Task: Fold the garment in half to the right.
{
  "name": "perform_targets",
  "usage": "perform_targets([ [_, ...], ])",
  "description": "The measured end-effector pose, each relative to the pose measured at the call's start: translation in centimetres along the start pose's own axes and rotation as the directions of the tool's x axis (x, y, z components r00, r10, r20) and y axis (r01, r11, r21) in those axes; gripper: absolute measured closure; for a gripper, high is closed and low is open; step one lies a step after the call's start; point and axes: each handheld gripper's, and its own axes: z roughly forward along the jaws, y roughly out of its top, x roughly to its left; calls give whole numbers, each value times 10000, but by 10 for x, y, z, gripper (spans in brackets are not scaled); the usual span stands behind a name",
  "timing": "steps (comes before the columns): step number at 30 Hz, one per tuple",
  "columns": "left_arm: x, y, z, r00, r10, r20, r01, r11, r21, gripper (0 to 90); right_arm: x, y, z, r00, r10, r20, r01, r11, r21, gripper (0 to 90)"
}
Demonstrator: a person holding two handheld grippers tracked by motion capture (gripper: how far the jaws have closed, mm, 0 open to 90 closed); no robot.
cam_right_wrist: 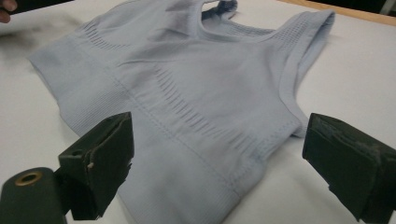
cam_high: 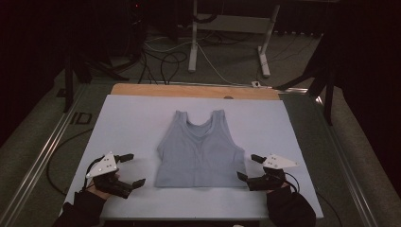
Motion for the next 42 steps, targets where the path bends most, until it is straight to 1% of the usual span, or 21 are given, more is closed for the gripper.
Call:
perform_targets([
  [2, -1, 1, 0, 10000, 11, 12, -11, 10000, 57, 1, 1, 1, 3, 9998, 54, -179, -51, 9998, 169, 91],
  [4, -2, 1, -1, 10000, -11, 18, 11, 10000, 36, 1, 1, 1, 5, 9998, 61, -203, -55, 9995, 300, 91],
  [6, -3, 2, 0, 9999, 50, 99, -50, 10000, 41, 1, 2, 1, 6, 9997, 101, -211, -95, 9995, 295, 91],
  [9, -3, 3, 1, 9998, -31, 201, 30, 10000, 27, 1, 3, 1, 5, 9998, 34, -170, -30, 9997, 237, 91],
  [12, -5, 4, 2, 9996, 64, 285, -68, 9999, 130, 1, 3, 2, 4, 9999, -20, -114, 23, 9997, 249, 91],
  [14, -6, 5, 2, 9994, 32, 348, -34, 10000, 46, 1, 5, 4, 2, 10000, -66, -61, 67, 9998, 205, 91],
  [18, -11, 10, 3, 9987, 177, 477, -183, 9997, 132, 1, 8, 7, 0, 9998, -186, -117, 187, 9997, 131, 91],
  [19, -12, 12, 4, 9984, 148, 541, -158, 9997, 170, 1, 8, 7, 0, 9998, -186, -117, 187, 9997, 131, 91],
  [21, -13, 15, 4, 9979, 248, 603, -260, 9995, 186, 1, 9, 10, -1, 9998, -132, -139, 134, 9998, 112, 91],
  [22, -13, 17, 3, 9975, 245, 670, -265, 9993, 283, 1, 11, 14, -2, 9997, -180, -173, 182, 9998, 107, 91],
  [25, -10, 23, 2, 9975, 150, 687, -172, 9994, 311, 1, 12, 18, -4, 9994, -24, -339, 23, 10000, -30, 91],
  [27, -10, 29, 1, 9974, 340, 642, -365, 9986, 376, 1, 13, 25, -6, 9994, -226, -272, 225, 9997, -33, 91],
  [29, -11, 35, 0, 9966, 459, 690, -486, 9981, 380, 1, 13, 37, -8, 9986, -472, -227, 470, 9988, -111, 91],
  [31, -10, 40, -2, 9966, 424, 705, -443, 9987, 255, 1, 11, 44, -8, 9984, -509, -247, 505, 9986, -143, 91],
  [32, -11, 46, -3, 9964, 550, 640, -568, 9980, 263, 1, 11, 47, -8, 9977, -635, -230, 632, 9979, -137, 91],
  [33, -11, 46, -3, 9964, 550, 640, -568, 9980, 263, 1, 11, 47, -8, 9977, -635, -230, 632, 9979, -137, 91],
  [35, -11, 55, -4, 9959, 616, 666, -638, 9975, 319, 1, 10, 59, -9, 9961, -860, -194, 855, 9960, -263, 91],
  [36, -11, 55, -4, 9959, 616, 666, -638, 9975, 319, 1, 10, 59, -9, 9961, -860, -194, 855, 9960, -263, 91],
  [38, -11, 62, -4, 9958, 692, 607, -717, 9966, 398, 1, 10, 70, -7, 9946, -1001, -259, 992, 9946, -316, 91],
  [39, -11, 62, -4, 9958, 692, 607, -717, 9966, 398, 1, 10, 74, -6, 9937, -1094, -248, 1086, 9936, -308, 91],
  [42, -12, 68, -4, 9955, 741, 585, -770, 9958, 497, 1, 8, 83, -3, 9931, -1115, -367, 1100, 9931, -417, 91],
])
